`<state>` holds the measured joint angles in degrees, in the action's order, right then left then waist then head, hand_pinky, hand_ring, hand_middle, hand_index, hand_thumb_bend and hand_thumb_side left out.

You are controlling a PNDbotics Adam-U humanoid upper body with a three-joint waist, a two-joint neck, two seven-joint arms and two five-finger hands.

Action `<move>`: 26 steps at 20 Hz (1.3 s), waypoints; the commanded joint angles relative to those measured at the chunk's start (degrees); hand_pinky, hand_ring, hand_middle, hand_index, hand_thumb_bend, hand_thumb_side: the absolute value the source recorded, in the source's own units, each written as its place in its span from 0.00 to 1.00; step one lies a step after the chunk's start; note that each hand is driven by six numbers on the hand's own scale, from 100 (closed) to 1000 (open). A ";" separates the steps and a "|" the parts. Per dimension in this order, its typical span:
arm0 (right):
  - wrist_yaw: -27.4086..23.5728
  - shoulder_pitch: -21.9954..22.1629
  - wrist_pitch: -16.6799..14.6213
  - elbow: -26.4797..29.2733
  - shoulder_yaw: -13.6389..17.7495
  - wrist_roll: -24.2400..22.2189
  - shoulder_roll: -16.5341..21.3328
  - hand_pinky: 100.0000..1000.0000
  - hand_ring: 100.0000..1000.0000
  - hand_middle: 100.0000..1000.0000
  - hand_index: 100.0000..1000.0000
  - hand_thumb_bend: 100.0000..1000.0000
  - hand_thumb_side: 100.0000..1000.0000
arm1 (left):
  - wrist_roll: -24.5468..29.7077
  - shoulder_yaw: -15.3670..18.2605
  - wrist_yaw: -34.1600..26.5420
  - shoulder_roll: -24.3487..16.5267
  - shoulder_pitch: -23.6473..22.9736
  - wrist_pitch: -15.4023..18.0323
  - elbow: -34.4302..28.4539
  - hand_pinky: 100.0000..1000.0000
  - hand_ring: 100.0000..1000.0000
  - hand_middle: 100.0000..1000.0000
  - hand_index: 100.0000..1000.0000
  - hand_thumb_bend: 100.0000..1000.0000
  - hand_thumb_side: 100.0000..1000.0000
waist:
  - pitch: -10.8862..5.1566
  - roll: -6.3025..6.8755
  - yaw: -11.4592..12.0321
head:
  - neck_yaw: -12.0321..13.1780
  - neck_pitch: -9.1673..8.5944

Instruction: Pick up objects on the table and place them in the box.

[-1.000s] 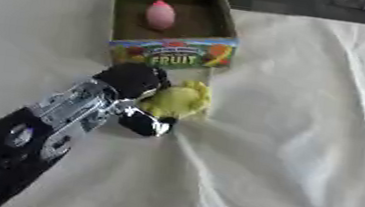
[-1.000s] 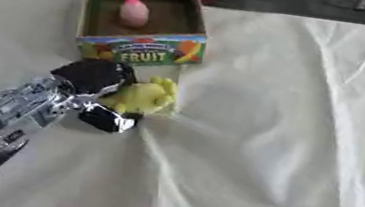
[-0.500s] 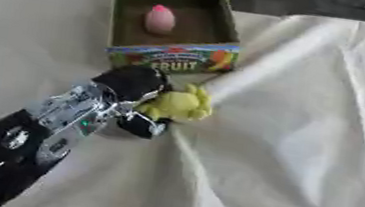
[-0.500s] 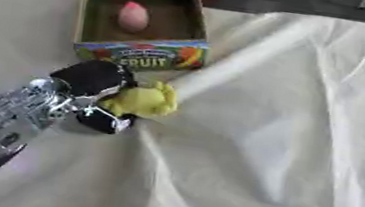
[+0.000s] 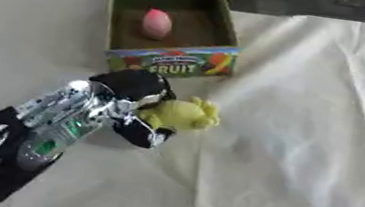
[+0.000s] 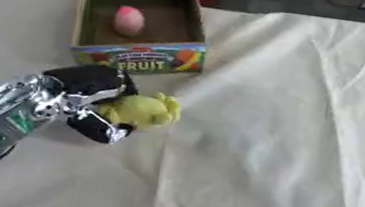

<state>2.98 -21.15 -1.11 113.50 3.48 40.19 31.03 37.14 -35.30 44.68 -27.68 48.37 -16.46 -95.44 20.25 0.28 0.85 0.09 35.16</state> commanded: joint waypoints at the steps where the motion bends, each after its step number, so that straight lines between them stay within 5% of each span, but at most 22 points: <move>1: 0.57 -0.30 0.13 1.09 0.43 0.09 1.39 0.60 0.62 0.47 0.68 0.00 0.60 | 1.40 0.92 -0.09 -1.41 1.03 -0.60 -2.21 0.32 0.53 0.49 0.61 0.12 0.46 | -1.48 -0.08 0.09 | -0.09 -0.62; 4: 0.64 -0.25 0.18 1.09 0.42 0.10 1.36 0.60 0.62 0.47 0.68 0.00 0.60 | 1.84 1.06 -0.02 -1.49 0.99 -1.02 -2.86 0.32 0.53 0.48 0.59 0.04 0.54 | -1.50 -0.14 0.15 | -0.05 -0.66; 10: 0.57 -0.16 0.25 1.09 0.43 0.13 1.32 0.60 0.62 0.47 0.68 0.00 0.61 | 0.60 1.55 -1.20 -1.43 0.93 -2.24 -4.12 0.21 0.44 0.38 0.47 0.00 0.15 | -1.59 -0.19 0.21 | 0.02 -0.77; 19: 0.66 -0.04 0.20 1.09 0.50 0.26 1.48 0.60 0.63 0.47 0.68 0.00 0.61 | -3.33 5.40 -3.76 -2.58 2.23 -4.49 -11.47 0.15 0.41 0.34 0.42 0.00 0.18 | -1.70 -0.08 0.44 | -0.24 -0.99; 26: 0.72 -0.34 0.03 1.09 0.46 0.17 2.08 0.60 0.63 0.47 0.68 0.00 0.60 | -6.57 12.54 -3.42 -7.72 6.14 -6.46 -17.47 0.16 0.42 0.34 0.42 0.00 0.20 | -1.74 0.36 0.30 | -0.35 -0.43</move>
<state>3.34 -20.76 -0.97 113.50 3.50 40.36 31.15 31.45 -24.84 41.11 -33.20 53.33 -22.61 -111.35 20.08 0.74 1.17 -0.17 34.71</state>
